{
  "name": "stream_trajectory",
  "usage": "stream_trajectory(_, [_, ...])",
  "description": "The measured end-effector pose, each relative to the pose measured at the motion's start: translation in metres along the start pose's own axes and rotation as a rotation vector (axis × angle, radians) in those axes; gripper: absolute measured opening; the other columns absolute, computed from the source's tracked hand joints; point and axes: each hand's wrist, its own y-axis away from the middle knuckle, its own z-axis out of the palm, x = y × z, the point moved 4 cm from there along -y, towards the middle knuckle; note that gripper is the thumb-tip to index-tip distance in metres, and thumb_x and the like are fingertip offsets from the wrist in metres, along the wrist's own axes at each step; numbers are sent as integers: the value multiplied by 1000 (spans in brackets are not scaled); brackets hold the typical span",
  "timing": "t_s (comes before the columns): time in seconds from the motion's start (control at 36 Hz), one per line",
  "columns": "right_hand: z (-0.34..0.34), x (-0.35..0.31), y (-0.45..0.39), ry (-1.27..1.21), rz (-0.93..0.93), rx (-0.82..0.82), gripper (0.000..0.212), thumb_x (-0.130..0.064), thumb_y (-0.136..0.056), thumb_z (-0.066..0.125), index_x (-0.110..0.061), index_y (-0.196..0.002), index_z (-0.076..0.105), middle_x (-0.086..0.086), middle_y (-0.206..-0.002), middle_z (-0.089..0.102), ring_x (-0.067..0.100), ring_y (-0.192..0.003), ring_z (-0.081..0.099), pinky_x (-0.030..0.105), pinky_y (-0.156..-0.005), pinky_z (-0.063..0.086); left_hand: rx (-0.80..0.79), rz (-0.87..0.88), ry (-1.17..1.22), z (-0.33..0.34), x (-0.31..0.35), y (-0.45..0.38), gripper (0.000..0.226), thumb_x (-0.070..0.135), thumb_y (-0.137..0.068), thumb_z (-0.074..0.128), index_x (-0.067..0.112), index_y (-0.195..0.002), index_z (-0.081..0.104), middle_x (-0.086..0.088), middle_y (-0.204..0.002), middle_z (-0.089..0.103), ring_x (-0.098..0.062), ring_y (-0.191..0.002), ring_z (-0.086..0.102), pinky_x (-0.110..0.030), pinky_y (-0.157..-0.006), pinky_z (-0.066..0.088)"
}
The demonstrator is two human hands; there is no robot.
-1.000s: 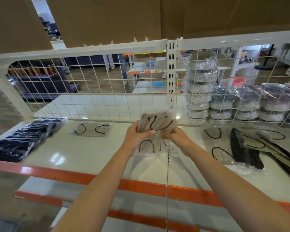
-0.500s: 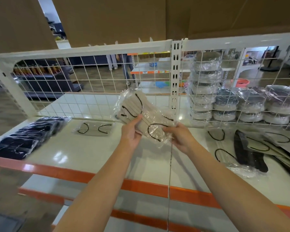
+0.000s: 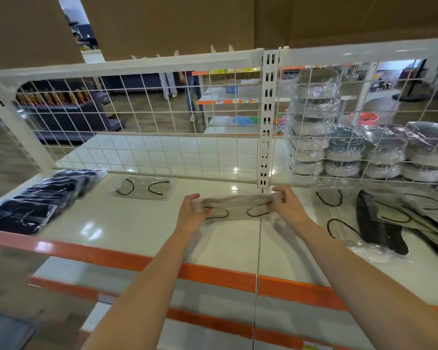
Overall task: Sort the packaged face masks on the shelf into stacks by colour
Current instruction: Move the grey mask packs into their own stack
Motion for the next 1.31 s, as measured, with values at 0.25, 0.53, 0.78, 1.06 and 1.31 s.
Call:
stream_trajectory(0.25, [26,-10,-6,81,40,-55,34,-2,-85,53,-9,-117,43,7,-104,52,22,-97,50,30,-77,41,-72,14,-217,7,-20,-40,55,24,-57,51,5,-107,62,-11,-98,68,-27,-93,66,-19,-62,42])
stream_trajectory(0.53, [83,-35,-9,538,50,-423,26,-16,-80,73,-11,-79,47,2,-77,45,19,-72,48,35,-65,47,-14,-56,-578,-66,-3,-31,56,1,-80,49,11,-135,40,-13,-114,60,-28,-101,57,-28,-72,41])
stream_trajectory(0.78, [202,-74,-10,741,-94,-475,24,-12,-86,55,-15,-70,38,-4,-70,39,20,-82,43,21,-53,27,-41,-82,-1027,-171,-18,-49,57,12,-85,53,7,-138,32,-15,-122,55,-30,-112,55,-34,-88,46])
stream_trajectory(1.06, [311,-108,-40,734,-83,-359,26,-5,-70,64,-16,-92,58,4,-86,59,27,-90,59,25,-60,43,-74,31,-1396,-276,-20,-86,38,14,-90,52,8,-126,39,-10,-121,55,-29,-113,56,-38,-85,46])
stream_trajectory(1.31, [335,-124,-62,879,-85,-175,39,-11,-80,56,-14,-117,45,9,-112,60,29,-103,58,29,-69,41,-224,88,-1435,-296,-30,-108,36,14,-93,46,13,-129,47,-8,-127,54,-27,-118,52,-39,-94,45])
